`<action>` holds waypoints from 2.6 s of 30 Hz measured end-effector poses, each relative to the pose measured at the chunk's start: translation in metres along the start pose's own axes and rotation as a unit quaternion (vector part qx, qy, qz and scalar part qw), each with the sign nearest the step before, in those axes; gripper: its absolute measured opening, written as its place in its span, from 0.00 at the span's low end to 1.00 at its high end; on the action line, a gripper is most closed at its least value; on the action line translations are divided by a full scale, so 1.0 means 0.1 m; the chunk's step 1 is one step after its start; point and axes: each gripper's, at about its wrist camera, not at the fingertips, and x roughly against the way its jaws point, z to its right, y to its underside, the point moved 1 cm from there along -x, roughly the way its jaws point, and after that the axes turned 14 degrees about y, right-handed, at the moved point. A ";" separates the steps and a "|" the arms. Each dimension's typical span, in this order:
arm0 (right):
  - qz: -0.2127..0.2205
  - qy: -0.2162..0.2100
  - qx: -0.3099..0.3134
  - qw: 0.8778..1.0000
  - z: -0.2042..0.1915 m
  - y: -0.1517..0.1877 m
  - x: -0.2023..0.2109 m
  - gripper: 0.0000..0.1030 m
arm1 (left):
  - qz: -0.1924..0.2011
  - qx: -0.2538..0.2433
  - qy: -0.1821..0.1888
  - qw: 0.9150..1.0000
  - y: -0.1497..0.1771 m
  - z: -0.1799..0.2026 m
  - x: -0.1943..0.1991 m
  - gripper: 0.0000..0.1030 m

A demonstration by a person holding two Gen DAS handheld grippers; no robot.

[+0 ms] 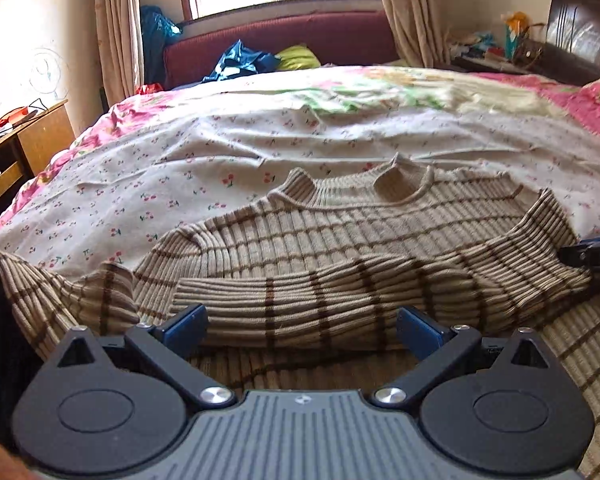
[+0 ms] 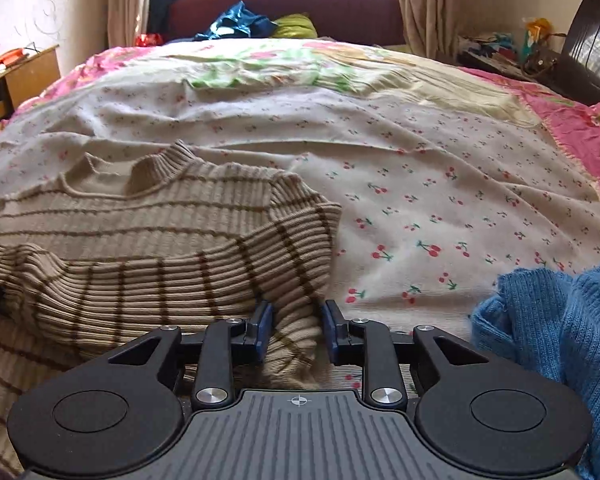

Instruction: Fold small clothes

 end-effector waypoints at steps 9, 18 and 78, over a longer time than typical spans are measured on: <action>0.001 0.002 0.002 1.000 0.02 0.04 0.00 0.26 | -0.044 -0.005 -0.019 0.999 0.08 0.04 -0.13 1.00; 0.006 0.008 0.009 1.000 -0.01 0.04 0.02 0.26 | -0.054 0.006 -0.027 0.998 0.09 -0.01 -0.16 1.00; 0.008 0.007 0.008 1.000 -0.02 0.08 0.00 0.31 | -0.067 0.011 -0.072 0.995 0.12 -0.08 -0.21 1.00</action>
